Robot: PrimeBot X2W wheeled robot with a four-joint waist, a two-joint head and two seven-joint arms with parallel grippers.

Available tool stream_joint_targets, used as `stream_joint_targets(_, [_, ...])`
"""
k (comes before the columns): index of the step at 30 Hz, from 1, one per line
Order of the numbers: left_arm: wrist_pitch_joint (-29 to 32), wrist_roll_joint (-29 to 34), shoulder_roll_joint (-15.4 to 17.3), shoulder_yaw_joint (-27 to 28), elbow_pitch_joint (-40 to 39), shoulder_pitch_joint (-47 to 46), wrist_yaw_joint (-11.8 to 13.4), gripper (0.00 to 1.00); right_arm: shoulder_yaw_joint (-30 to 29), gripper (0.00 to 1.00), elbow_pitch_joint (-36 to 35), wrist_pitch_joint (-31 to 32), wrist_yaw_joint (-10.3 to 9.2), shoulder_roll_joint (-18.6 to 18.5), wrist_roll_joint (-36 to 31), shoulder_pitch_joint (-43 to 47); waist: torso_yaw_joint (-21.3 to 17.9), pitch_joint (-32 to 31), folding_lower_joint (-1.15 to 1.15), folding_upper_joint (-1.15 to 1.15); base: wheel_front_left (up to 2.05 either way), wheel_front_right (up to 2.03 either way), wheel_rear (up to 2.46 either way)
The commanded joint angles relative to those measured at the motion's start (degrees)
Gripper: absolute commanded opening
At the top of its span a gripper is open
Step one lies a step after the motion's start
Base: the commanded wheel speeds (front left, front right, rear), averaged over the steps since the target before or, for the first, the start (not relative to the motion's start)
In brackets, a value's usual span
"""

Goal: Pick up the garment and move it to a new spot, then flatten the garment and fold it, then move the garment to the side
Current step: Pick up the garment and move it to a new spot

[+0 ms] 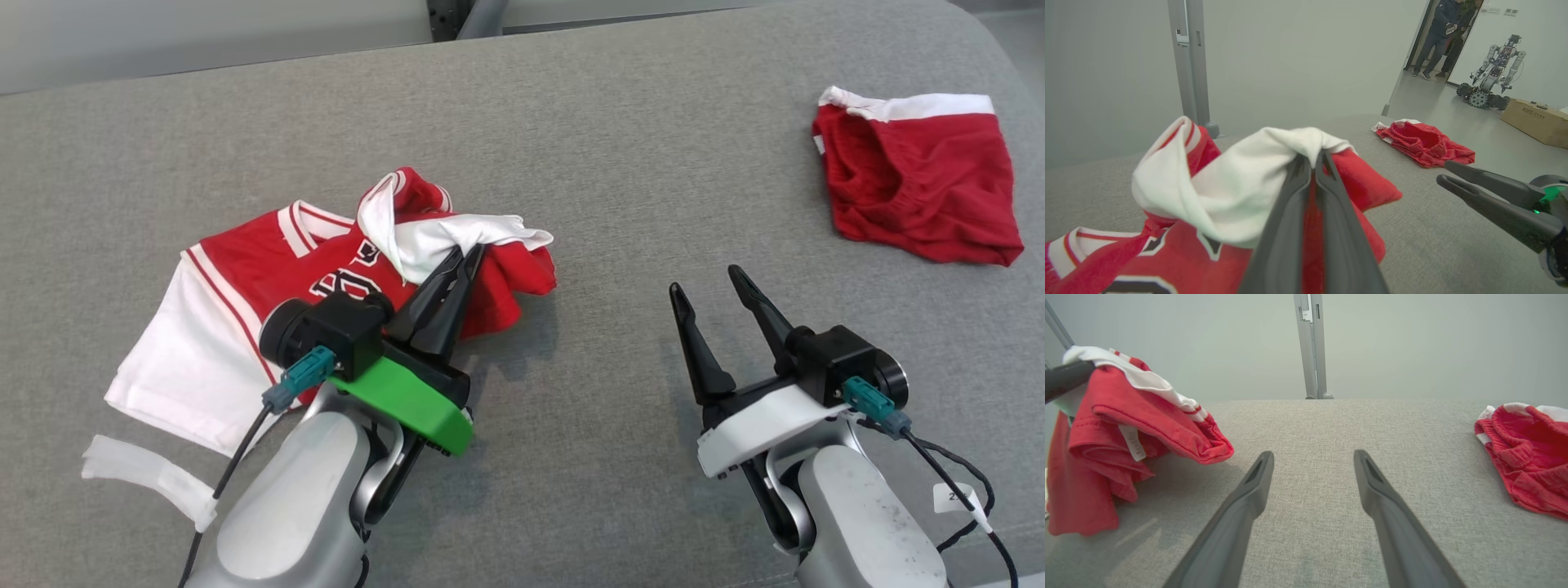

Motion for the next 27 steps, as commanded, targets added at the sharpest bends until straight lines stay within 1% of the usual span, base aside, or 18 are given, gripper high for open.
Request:
stream_joint_targets(1, [-0.16, 0.60, 0.18, -0.24, -0.86, 0.58, 0.11, 0.00, 0.13, 1.00, -0.09, -0.16, -0.08, -0.07, 0.50, 0.57, -2.40, -0.95, 0.00, 0.07, 0.00, 0.00, 0.00])
stream_joint_targets(6, [-0.17, 2.01, -0.06, -0.12, -4.53, 0.91, 0.11, 0.00, 1.26, 1.00, 0.13, -0.16, -0.08, -0.08, 1.44, 0.69, -5.04, -1.59, 0.00, 0.07, 0.00, 0.00, 0.00])
stream_joint_targets(10, [-0.10, 2.90, -0.05, 1.39, -4.33, 2.53, 0.11, 0.00, 1.43, 1.00, 0.52, -0.16, -0.08, -0.07, 1.82, 0.99, -6.40, -2.34, 0.00, 0.07, 0.00, 0.00, 0.00])
stream_joint_targets(11, [-0.10, 2.95, -0.09, 1.91, -3.64, 2.97, 0.11, 0.35, 1.42, 1.00, 0.53, -0.16, -0.08, -0.08, 1.87, 0.97, -6.59, -2.44, 0.00, 0.07, 0.00, 0.00, 0.00])
stream_joint_targets(12, [-0.10, 2.88, -0.12, 2.70, -2.42, 3.58, 0.11, 0.78, 1.32, 1.00, 0.50, -0.16, -0.08, -0.09, 1.95, 0.93, -6.70, -2.60, 0.00, 0.07, 0.00, 0.00, 0.00])
stream_joint_targets(13, [-0.11, 3.28, -0.17, 3.74, -1.62, 4.02, 0.11, 1.00, 1.23, 1.00, 0.45, -0.16, -0.08, -0.08, 2.09, 0.99, -6.78, -2.88, 0.00, 0.07, 0.00, 0.00, 0.00])
stream_joint_targets(18, [-0.10, 6.21, -0.37, 9.70, 2.86, 7.68, 0.11, 1.00, 0.87, 1.00, 0.50, -0.17, -0.08, -0.08, 2.57, 2.22, -5.92, -4.33, 0.00, 0.07, 0.00, 0.00, 0.00])
stream_joint_targets(23, [-0.10, 9.35, -1.15, 19.30, 2.46, 13.93, 0.11, 1.00, 0.81, 1.00, 0.67, -0.16, -0.08, -0.09, 3.37, 2.98, -3.92, -5.88, 0.00, 0.07, 0.00, 0.00, 0.00])
stream_joint_targets(27, [-0.10, 11.83, -1.63, 25.35, 1.65, 18.89, 0.11, 1.00, 0.25, 1.00, 0.72, -0.17, -0.08, -0.10, 3.82, 4.10, -1.93, -7.19, 0.00, 0.07, 0.00, 0.00, 0.00])
